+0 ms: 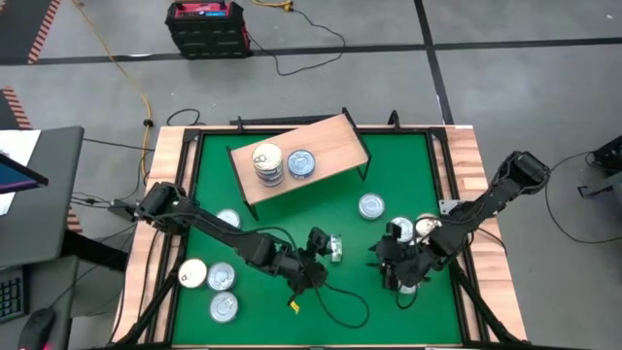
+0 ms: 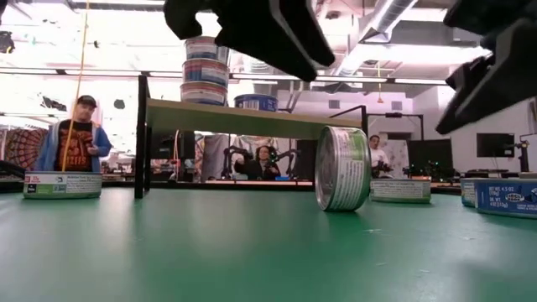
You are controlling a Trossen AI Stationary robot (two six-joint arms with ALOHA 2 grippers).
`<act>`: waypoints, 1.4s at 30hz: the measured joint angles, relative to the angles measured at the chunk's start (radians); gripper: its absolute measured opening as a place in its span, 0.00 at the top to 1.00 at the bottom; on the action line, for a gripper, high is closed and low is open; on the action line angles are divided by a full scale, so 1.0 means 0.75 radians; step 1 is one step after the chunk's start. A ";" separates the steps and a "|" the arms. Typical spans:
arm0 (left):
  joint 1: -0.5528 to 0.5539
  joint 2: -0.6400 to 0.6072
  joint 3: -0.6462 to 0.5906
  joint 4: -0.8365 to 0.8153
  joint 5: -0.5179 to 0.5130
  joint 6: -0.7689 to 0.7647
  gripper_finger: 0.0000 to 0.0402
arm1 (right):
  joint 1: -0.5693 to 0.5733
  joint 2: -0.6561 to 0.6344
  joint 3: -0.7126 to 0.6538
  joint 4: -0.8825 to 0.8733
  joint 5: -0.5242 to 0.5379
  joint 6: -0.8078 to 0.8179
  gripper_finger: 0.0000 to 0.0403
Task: Stack canned seafood by type on shelf
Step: Put the green white tuna can on the shelf
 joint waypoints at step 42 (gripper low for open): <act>-0.319 0.009 -0.733 1.046 -0.418 -0.396 0.53 | -0.163 0.570 0.909 -0.707 0.161 0.290 0.48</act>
